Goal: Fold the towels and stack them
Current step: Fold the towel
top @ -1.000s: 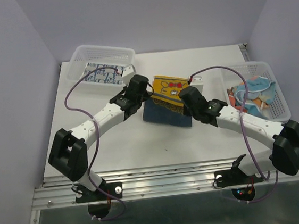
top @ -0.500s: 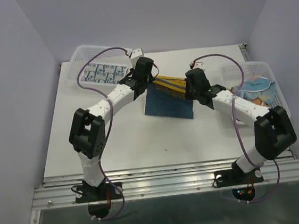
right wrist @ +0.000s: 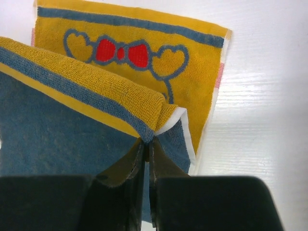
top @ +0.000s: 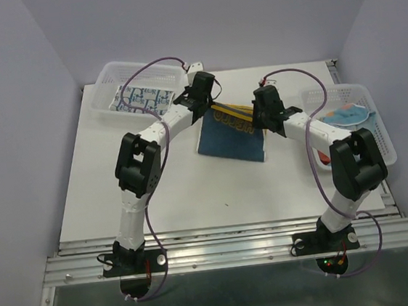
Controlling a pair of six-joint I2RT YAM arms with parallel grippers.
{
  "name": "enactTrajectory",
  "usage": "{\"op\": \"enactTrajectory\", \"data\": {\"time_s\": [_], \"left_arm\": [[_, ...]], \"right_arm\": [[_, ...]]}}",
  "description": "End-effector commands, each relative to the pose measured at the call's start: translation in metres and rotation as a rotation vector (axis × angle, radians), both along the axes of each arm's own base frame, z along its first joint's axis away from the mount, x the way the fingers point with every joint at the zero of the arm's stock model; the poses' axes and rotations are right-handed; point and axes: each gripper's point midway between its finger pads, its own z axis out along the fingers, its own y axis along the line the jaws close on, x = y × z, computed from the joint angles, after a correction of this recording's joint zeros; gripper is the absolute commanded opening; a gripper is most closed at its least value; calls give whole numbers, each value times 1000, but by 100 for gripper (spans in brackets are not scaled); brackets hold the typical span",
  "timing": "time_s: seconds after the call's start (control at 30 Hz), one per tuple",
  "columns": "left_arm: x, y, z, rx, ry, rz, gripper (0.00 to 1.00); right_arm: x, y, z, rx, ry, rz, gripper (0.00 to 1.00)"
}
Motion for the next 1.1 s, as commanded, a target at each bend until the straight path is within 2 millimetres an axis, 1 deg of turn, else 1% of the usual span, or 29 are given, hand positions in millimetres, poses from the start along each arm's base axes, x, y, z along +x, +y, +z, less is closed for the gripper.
{"op": "enactTrajectory", "data": {"time_s": [0.0,0.1,0.13,0.3,0.33,0.4,0.43,0.47,0.57,0.73,0.8,0.87,0.9,0.93,0.97,1.0,1.03,1.07], "left_arm": [[23,5,41,5,-101,9,0],[28,3,37,-2,-102,0,0],[30,2,38,-7,-105,-3,0],[39,-4,41,-14,-131,-23,0],[42,-5,46,-18,-142,-24,0],[44,-7,39,-9,-135,-34,0],[47,-5,34,-6,-129,-31,0],[48,-5,33,-6,-127,-31,0],[52,-9,22,-11,-111,-55,0],[61,-19,11,-3,-106,-104,0],[67,-22,5,-5,-102,-112,0],[71,-24,2,-7,-103,-120,1],[73,-24,2,-10,-101,-122,6],[74,-24,3,-14,-103,-127,13],[75,-25,5,-18,-107,-130,34],[75,-25,9,-21,-111,-138,45],[75,-26,17,-25,-124,-144,66],[75,-26,17,-25,-123,-148,74]], "right_arm": [[24,-8,23,13,-73,-45,1],[29,-10,22,14,-66,-49,1],[30,-12,19,7,-57,-57,1],[38,-17,15,16,-59,-71,1],[40,-18,16,21,-61,-71,1],[44,-18,10,23,-50,-65,1],[46,-16,12,32,-51,-53,1],[47,-17,6,31,-37,-55,1],[50,-18,2,39,-33,-61,1],[58,-21,-7,46,-15,-76,6],[63,-21,-7,55,-17,-83,7],[68,-26,-13,55,-7,-94,10],[72,-29,-10,60,-8,-107,13],[75,-31,-16,54,3,-115,17],[78,-35,-14,47,2,-132,27],[78,-39,-15,49,15,-152,32],[85,-41,-8,48,-2,-168,42],[88,-41,-3,53,-9,-172,47]]}}
